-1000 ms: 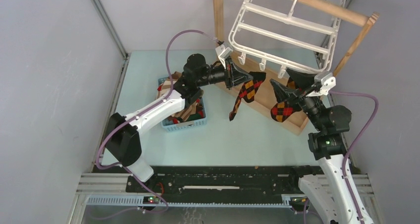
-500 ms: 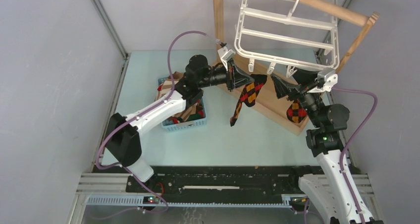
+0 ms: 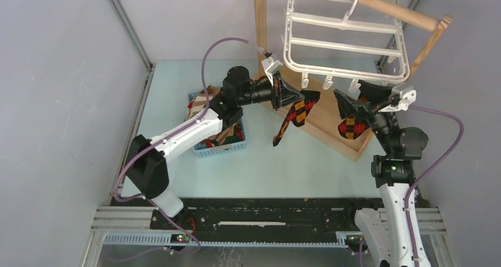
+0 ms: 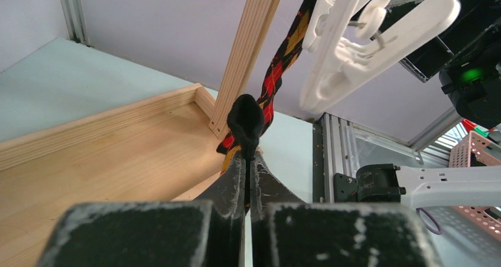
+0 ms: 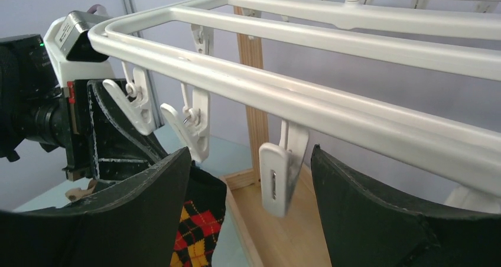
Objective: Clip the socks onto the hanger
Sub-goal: Adjust the sock.
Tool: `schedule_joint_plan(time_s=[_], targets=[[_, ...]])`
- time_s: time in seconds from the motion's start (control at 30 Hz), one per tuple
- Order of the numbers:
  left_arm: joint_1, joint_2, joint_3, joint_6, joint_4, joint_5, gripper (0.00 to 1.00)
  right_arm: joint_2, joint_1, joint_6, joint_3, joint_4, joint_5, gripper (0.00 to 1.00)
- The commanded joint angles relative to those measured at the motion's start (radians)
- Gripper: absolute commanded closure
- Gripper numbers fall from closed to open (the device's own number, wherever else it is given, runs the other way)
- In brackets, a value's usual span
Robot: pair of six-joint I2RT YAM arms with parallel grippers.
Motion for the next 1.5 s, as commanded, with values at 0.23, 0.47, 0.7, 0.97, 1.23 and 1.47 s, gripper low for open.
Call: schedule_joint_plan(time_s=[0.23, 0.47, 0.7, 0.97, 1.23, 1.47], targets=[[-0.005, -0.068, -0.008, 0.034, 0.038, -0.014, 1.0, -0.084, -0.145, 0.007, -0.002, -0.129, -0.302, 0.17], [-0.014, -0.136, -0.111, 0.1, 0.037, -0.029, 1.0, -0.162, -0.189, -0.033, -0.002, -0.279, -0.383, 0.17], [-0.027, -0.2, -0.17, 0.162, -0.002, -0.032, 1.0, -0.199, -0.195, -0.074, -0.002, -0.368, -0.418, 0.18], [-0.073, -0.281, -0.218, 0.278, -0.039, -0.052, 1.0, -0.269, -0.207, -0.193, -0.003, -0.568, -0.507, 0.2], [-0.162, -0.324, -0.236, 0.421, -0.037, -0.126, 1.0, -0.291, -0.184, -0.355, -0.003, -0.711, -0.748, 0.29], [-0.205, -0.347, -0.239, 0.484, -0.008, -0.126, 1.0, -0.28, -0.003, -0.331, -0.002, -0.605, -0.63, 0.27]])
